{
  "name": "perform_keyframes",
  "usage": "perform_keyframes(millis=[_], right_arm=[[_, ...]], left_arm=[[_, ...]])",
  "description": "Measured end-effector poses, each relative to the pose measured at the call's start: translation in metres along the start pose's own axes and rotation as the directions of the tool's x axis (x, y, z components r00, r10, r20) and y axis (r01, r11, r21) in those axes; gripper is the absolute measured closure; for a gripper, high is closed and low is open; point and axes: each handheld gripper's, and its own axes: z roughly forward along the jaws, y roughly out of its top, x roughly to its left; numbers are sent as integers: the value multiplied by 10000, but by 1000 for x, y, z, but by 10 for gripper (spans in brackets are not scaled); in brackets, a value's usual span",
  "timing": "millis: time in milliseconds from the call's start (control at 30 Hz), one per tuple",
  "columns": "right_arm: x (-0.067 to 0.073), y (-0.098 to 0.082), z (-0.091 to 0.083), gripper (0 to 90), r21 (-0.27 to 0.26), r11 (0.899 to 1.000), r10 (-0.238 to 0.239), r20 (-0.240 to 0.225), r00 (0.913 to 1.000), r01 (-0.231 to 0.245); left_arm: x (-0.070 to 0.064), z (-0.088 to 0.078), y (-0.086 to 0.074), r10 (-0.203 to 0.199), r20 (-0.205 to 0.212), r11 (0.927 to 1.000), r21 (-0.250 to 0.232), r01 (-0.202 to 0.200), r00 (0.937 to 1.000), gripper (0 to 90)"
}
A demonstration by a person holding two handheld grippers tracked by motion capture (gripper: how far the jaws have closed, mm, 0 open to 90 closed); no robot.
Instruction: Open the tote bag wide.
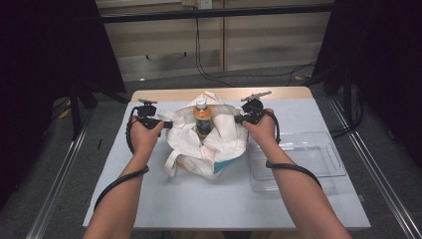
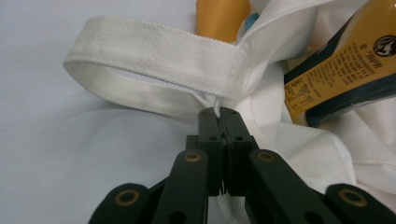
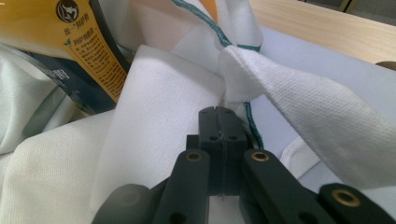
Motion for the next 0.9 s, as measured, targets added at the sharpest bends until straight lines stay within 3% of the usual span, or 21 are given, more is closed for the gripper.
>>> perform_keyframes(millis=[267, 400, 433, 600, 900], right_arm=[[0, -1, 4, 900, 125, 9999, -9, 84, 10000, 7], [-1, -1, 7, 900, 273, 9996, 20, 134, 9999, -24], [0, -1, 8, 900, 328, 9994, 46, 131, 9999, -51], [-1, -2, 13, 900, 518, 9986, 114, 111, 9999, -120], [-1, -4, 19, 900, 741, 9971, 150, 92, 9998, -157]], left_arm=[[0, 1, 0, 103, -106, 9999, 58, -102, 9999, 887], [-1, 4, 0, -173, -124, 9998, -44, 172, 9998, 887], [1, 4, 0, -17, -152, 10000, 84, 18, 9999, 887], [3, 6, -2, -50, -135, 9999, 125, 52, 9999, 887], [5, 13, -5, -361, -115, 9992, 138, 363, 9993, 887]])
